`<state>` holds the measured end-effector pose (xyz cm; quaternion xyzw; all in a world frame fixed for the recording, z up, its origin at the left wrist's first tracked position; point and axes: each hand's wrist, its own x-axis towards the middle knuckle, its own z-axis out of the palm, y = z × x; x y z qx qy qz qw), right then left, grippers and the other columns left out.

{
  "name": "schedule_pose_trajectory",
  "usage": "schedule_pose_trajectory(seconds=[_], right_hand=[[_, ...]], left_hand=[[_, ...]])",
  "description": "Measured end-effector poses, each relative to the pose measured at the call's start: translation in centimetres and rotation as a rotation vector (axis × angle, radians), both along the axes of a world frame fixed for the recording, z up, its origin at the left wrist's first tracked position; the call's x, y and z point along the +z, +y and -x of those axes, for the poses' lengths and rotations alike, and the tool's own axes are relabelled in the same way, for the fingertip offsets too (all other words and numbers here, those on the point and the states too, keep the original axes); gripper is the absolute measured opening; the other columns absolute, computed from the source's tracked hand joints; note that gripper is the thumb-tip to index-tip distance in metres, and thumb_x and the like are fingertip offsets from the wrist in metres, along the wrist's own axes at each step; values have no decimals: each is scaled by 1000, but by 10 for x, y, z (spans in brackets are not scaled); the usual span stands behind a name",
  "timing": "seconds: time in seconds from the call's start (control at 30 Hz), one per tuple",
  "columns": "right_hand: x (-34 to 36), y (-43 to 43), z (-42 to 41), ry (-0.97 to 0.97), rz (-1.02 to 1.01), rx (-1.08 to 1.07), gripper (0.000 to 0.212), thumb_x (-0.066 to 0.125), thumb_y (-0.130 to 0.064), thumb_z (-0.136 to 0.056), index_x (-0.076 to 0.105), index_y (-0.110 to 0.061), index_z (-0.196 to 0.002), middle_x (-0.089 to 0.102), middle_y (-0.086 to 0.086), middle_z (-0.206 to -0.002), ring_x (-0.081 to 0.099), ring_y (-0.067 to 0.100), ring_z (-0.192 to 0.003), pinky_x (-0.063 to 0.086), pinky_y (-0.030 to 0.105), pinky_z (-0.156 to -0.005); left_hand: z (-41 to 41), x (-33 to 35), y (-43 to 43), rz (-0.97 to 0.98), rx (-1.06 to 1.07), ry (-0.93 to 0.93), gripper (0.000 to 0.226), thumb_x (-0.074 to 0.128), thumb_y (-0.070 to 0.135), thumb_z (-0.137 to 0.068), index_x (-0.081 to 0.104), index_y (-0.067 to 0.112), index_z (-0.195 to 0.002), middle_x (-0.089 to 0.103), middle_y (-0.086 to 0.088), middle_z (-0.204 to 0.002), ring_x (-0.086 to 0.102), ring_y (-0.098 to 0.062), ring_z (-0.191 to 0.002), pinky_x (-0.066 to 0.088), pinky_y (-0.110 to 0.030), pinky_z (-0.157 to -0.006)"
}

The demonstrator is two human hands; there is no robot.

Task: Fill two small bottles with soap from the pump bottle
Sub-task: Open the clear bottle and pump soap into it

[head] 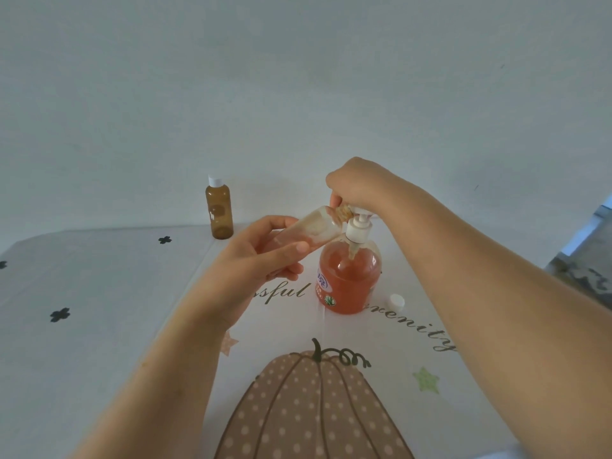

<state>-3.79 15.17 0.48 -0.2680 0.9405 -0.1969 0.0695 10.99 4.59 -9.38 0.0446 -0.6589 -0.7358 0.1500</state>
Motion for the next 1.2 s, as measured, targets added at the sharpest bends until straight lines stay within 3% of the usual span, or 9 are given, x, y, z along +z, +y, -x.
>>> schedule_pose_trajectory(seconds=[0.07, 0.13, 0.27, 0.5, 0.63, 0.73, 0.9, 1.03, 1.2], right_hand=[[4, 0, -1, -11, -11, 19, 35, 41, -14, -103, 62, -2, -128, 62, 20, -131, 48, 25, -93, 43, 31, -65], [4, -1, -1, -19, -9, 18, 35, 41, -15, -103, 62, -3, -128, 62, 20, -130, 48, 25, -94, 44, 33, -77], [0, 0, 2, -11, 20, -8, 36, 42, -18, -102, 63, -1, -125, 62, 17, -115, 49, 25, -92, 41, 33, -80], [-12, -3, 9, -59, 32, -17, 38, 40, -20, -106, 62, -1, -130, 62, 20, -132, 47, 24, -95, 41, 32, -84], [-20, -5, 16, -72, 64, -39, 38, 43, -23, -104, 64, -1, -126, 57, 12, -105, 48, 25, -92, 42, 32, -74], [-21, -6, 16, -67, 74, -56, 37, 44, -25, -103, 66, -2, -122, 56, 9, -101, 50, 27, -91, 42, 32, -76], [-18, -9, 15, -47, -23, -121, 33, 47, -17, -93, 76, -7, -103, 75, 10, -100, 61, 27, -76, 45, 31, -70], [-8, -7, 10, 42, 11, -117, 30, 46, -22, -92, 75, -11, -92, 72, 3, -80, 57, 21, -61, 38, 26, -57], [-4, -7, 10, 47, 3, -100, 29, 47, -18, -90, 75, -10, -93, 72, 5, -78, 59, 22, -61, 40, 26, -58]], left_hand=[[0, 1, 1, 4, 9, 14, 37, 75, 21, -74, 66, 14, -110, 69, 0, -82, 65, -19, -74, 55, -29, -73], [0, 1, 1, 13, 13, 26, 38, 75, 21, -75, 65, 13, -111, 69, -2, -85, 65, -19, -74, 55, -28, -73], [0, 1, 0, 27, 12, 22, 39, 75, 21, -76, 65, 12, -112, 69, 1, -83, 65, -19, -75, 54, -26, -73], [1, -1, -2, 43, 25, 9, 38, 80, 15, -77, 66, 12, -112, 69, 1, -84, 66, -19, -74, 56, -26, -73], [1, -2, -5, 79, 40, -20, 31, 73, 11, -82, 66, 14, -112, 71, 7, -83, 67, -17, -74, 58, -26, -74], [0, -3, -5, 79, 39, -17, 31, 73, 11, -82, 66, 14, -112, 70, 5, -83, 66, -18, -75, 58, -26, -74], [-1, -2, -3, 64, 24, -6, 36, 74, 17, -77, 67, 14, -112, 69, 0, -85, 66, -19, -76, 57, -28, -75], [0, 0, -1, 36, 26, 14, 38, 82, 17, -75, 66, 15, -110, 69, 1, -83, 66, -18, -74, 56, -27, -73], [1, 1, 1, 31, 54, 23, 40, 83, 18, -72, 66, 16, -109, 70, -3, -84, 65, -19, -73, 55, -27, -72]])
